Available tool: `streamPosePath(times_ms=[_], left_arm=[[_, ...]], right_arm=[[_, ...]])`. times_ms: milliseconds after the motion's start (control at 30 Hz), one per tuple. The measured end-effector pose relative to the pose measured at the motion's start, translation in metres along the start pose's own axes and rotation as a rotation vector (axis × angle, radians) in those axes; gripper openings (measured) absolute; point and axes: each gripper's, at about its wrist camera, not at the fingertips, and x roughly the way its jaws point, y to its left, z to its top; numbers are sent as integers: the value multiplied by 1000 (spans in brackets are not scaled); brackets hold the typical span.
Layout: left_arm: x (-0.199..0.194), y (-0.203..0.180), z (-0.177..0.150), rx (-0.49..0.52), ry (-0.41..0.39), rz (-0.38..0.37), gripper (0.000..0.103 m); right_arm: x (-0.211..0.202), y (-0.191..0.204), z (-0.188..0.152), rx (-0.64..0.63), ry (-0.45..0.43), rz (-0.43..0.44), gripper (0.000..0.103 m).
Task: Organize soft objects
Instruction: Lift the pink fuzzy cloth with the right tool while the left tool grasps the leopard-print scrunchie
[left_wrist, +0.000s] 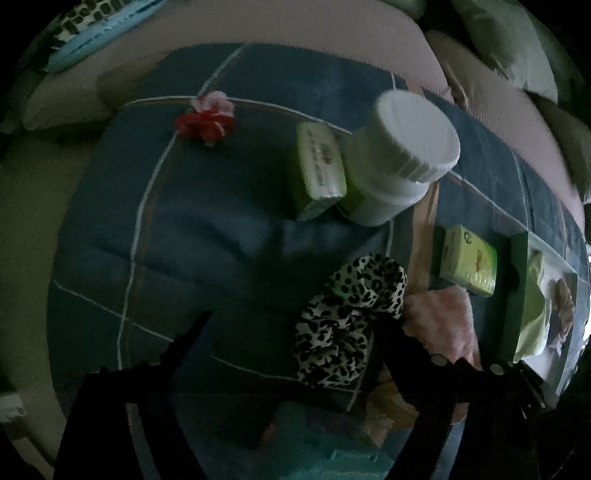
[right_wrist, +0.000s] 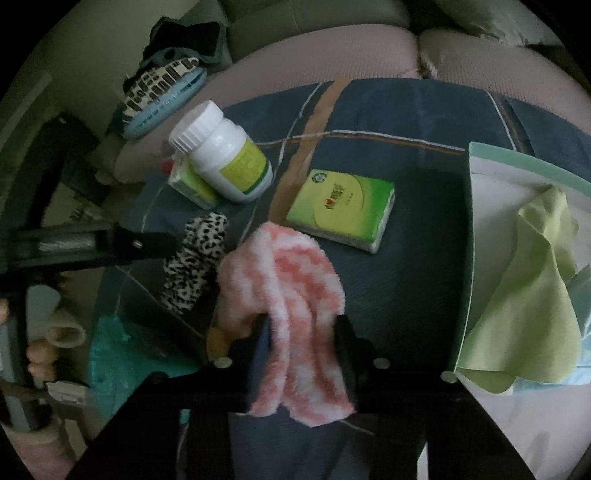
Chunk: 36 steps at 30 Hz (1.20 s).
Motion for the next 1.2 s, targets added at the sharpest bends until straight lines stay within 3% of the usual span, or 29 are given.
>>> streamPosePath(times_ms=[33, 133, 233, 533, 667, 833, 1200], left_arm=[[3, -2, 2, 2, 12, -7, 83], [13, -4, 5, 15, 55, -36, 68], [24, -8, 7, 24, 101, -58, 61], [45, -27, 31, 88, 172, -40, 43], [45, -41, 35, 92, 174, -50, 29], [39, -41, 32, 67, 155, -71, 23], [13, -38, 25, 53, 113, -87, 20]], right_arm=[[0, 0, 0, -2, -2, 5, 30], [-3, 2, 1, -11, -10, 12, 23], [-3, 2, 2, -13, -18, 25, 19], [-4, -1, 3, -8, -18, 36, 19], [-5, -3, 4, -6, -21, 45, 16], [-8, -4, 5, 5, -32, 69, 12], [-22, -8, 6, 36, -66, 142, 10]])
